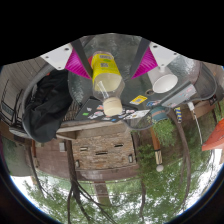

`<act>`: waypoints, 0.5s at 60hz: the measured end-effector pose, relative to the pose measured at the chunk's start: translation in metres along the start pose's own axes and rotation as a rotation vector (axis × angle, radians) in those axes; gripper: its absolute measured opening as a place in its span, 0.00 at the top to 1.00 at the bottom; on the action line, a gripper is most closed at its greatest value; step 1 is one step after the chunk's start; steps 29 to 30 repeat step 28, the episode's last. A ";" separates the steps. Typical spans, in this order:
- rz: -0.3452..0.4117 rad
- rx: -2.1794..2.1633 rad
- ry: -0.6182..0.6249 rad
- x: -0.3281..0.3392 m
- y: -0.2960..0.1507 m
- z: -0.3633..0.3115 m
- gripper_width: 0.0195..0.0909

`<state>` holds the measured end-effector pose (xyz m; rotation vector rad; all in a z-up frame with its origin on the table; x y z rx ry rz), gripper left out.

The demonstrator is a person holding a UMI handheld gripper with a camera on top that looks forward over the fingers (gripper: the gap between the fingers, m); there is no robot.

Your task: Pour water

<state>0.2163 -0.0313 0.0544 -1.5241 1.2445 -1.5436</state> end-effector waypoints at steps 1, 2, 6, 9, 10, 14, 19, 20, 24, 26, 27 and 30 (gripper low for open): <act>-0.007 -0.004 0.007 0.009 0.000 -0.002 0.10; -0.013 -0.009 0.012 0.019 0.000 -0.005 0.10; -0.024 -0.028 0.036 0.062 -0.004 -0.021 0.10; -0.028 -0.033 0.044 0.095 -0.008 -0.042 0.09; -0.031 -0.033 0.049 0.107 -0.010 -0.048 0.10; -0.047 -0.033 0.080 0.151 -0.014 -0.075 0.10; -0.053 -0.016 0.096 0.201 -0.017 -0.118 0.10; -0.055 -0.015 0.103 0.210 -0.016 -0.127 0.10; -0.077 -0.014 0.146 0.246 -0.012 -0.153 0.09; -0.085 -0.023 0.175 0.263 -0.011 -0.164 0.09; -0.086 -0.028 0.187 0.272 -0.010 -0.169 0.09; -0.085 -0.034 0.196 0.281 -0.009 -0.176 0.09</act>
Point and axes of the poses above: the point between the fingertips, and its own axes, seen from behind it with the camera up: z to the right, y down, x backward, against the way the camera looks, the point moved 2 cm from there along x, backward, against the way the camera looks, and after that the axes turned 4 degrees about y, right-handed, at the moved point
